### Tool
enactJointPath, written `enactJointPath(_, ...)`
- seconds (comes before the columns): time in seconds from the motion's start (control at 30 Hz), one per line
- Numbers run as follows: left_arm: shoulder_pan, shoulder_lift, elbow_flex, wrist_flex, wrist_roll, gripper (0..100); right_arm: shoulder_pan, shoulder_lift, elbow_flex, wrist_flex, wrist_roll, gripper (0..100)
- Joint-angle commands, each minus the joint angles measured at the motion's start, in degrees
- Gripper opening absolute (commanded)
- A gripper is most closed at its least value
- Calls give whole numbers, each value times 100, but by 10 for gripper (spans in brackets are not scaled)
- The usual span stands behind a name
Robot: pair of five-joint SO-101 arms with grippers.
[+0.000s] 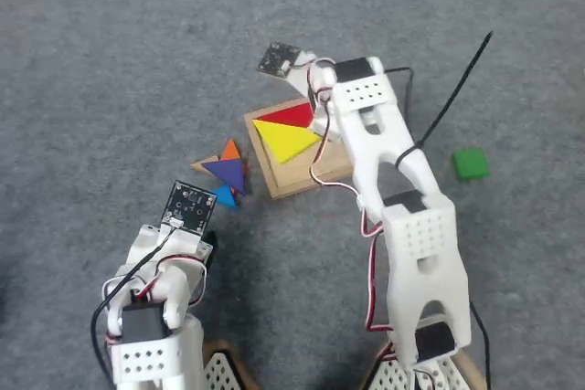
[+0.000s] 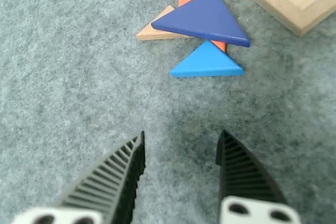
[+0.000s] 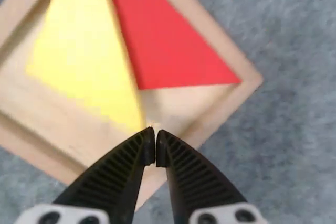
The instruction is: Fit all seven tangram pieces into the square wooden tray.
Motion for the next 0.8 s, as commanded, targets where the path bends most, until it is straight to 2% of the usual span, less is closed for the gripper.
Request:
enactJointPath(0.0, -44, -88, -48, 53, -79, 207, 48, 40, -1240, 286, -290, 9)
enactJointPath(0.13, -44, -88, -48, 53, -79, 207, 31, 374, -1960, 532, -325, 9)
enactJointPath(0.4, -44, -88, -48, 53, -79, 207, -110, 611, -2655, 2484, 26, 10)
enactJointPath(0.57, -44, -88, -48, 53, -79, 207, -233, 655, -2769, 2633, 0, 10)
enactJointPath(0.7, -44, -88, -48, 53, -79, 207, -444, 470, -2760, 2695, -448, 10)
enactJointPath(0.77, -44, -88, -48, 44, -79, 207, -514, 145, -2435, 2712, -1055, 9)
